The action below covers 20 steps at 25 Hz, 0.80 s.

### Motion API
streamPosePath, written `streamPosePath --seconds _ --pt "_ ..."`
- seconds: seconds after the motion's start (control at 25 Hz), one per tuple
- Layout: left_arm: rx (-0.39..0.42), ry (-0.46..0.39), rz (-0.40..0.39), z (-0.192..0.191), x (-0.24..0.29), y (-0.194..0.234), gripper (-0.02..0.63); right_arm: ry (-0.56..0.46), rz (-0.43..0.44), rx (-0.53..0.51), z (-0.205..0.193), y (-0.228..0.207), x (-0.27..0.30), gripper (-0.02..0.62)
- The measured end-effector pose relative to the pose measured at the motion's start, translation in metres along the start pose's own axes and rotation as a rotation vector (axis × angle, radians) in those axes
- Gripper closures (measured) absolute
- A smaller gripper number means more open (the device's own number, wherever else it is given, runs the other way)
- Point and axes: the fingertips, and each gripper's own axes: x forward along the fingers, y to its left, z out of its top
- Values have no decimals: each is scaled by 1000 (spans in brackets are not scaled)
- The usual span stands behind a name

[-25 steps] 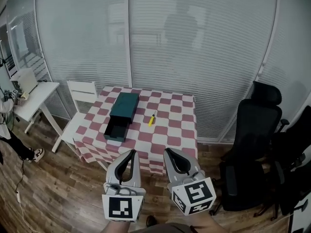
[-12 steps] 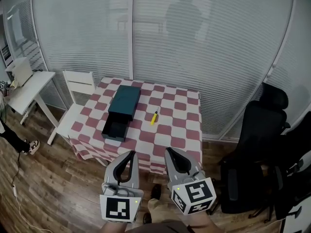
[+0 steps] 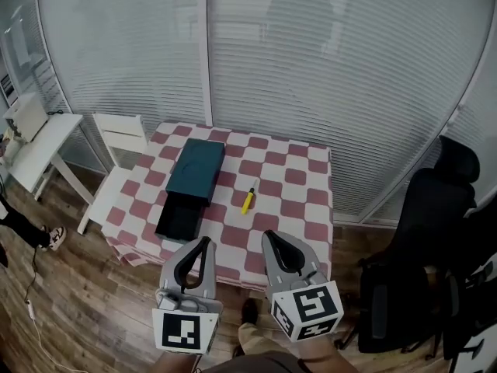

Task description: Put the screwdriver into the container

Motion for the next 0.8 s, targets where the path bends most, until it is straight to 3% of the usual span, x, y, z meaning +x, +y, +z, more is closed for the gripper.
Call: streamPosePath --seconds 0.36,0.8 --pt "73 -15 -18 21 88 12 604 -48 16 25 33 -52 63 569" --pt "96 -35 -8 31 123 33 604 -60 13 30 45 -70 104 569"
